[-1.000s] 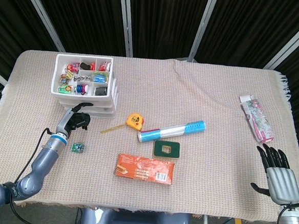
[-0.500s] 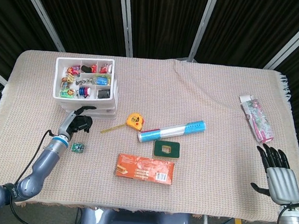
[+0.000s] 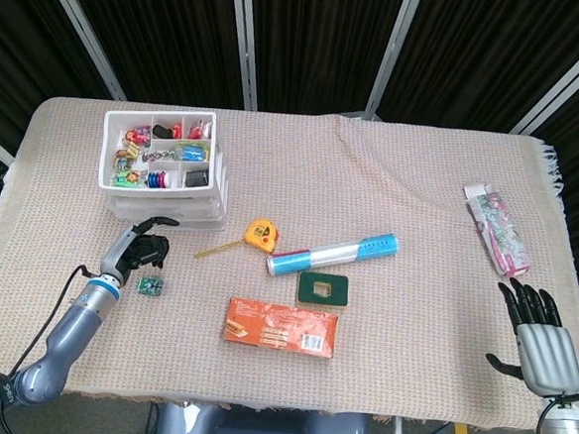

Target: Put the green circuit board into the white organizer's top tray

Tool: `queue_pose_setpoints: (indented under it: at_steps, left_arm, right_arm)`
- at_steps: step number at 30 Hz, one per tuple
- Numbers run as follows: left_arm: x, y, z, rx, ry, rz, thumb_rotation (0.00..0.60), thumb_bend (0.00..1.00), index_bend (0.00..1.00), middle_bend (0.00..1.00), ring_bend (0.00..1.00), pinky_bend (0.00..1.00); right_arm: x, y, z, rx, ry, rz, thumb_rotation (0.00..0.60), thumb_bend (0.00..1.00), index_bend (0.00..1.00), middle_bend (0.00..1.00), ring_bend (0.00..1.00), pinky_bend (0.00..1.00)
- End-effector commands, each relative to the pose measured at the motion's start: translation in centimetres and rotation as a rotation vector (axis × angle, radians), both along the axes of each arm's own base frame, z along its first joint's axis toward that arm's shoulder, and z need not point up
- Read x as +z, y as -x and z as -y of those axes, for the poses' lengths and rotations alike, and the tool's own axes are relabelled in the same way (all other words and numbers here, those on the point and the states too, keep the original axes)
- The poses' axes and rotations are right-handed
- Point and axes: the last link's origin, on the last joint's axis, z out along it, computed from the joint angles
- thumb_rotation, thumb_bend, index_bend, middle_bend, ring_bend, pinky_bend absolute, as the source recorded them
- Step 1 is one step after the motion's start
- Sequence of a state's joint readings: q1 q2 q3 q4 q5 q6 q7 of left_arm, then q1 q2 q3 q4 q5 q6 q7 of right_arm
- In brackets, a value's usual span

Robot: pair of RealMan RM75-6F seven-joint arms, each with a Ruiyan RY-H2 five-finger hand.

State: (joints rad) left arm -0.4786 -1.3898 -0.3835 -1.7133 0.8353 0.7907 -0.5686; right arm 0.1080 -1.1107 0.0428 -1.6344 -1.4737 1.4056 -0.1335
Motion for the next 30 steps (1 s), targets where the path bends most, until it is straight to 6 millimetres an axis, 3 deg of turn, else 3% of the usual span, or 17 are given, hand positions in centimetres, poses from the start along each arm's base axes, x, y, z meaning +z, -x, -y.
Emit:
queue_pose_setpoints:
  at_steps: [1, 5, 11, 17, 20, 30]
  left_arm:
    - [0.3, 0.1, 0.1, 0.001, -0.005, -0.001, 0.600, 0.91, 0.34, 0.77, 0.78, 0.64]
    - [0.5, 0.3, 1.1, -0.035, 0.009, -0.060, 0.600, 0.91, 0.35, 0.77, 0.78, 0.64]
    - [3.0, -0.5, 2.5, -0.227, -0.142, -0.352, 0.600, 0.97, 0.33, 0.78, 0.79, 0.64]
    - [4.9, -1.6, 3.2, -0.323, -0.222, -0.521, 0.600, 0.99, 0.18, 0.79, 0.80, 0.66]
    - [5.0, -1.8, 3.4, -0.315, -0.217, -0.531, 0.600, 1.00, 0.13, 0.79, 0.80, 0.66]
    - [5.1, -2.0, 3.4, -0.308, -0.215, -0.536, 0.600, 1.00, 0.14, 0.80, 0.81, 0.67]
  right_arm:
    - [0.0, 0.0, 0.0, 0.000, 0.001, 0.000, 0.600, 0.00, 0.04, 0.00, 0.00, 0.00]
    - [0.0, 0.0, 0.0, -0.002, 0.002, 0.000, 0.600, 0.00, 0.04, 0.00, 0.00, 0.00]
    - [0.0, 0.0, 0.0, -0.002, 0.004, -0.003, 0.600, 0.00, 0.04, 0.00, 0.00, 0.00]
    - [0.0, 0.0, 0.0, -0.002, 0.004, -0.004, 0.600, 0.00, 0.04, 0.00, 0.00, 0.00]
    - [0.0, 0.0, 0.0, -0.002, 0.004, -0.004, 0.600, 0.00, 0.04, 0.00, 0.00, 0.00]
    - [0.0, 0.0, 0.0, -0.002, 0.004, -0.004, 0.600, 0.00, 0.04, 0.00, 0.00, 0.00]
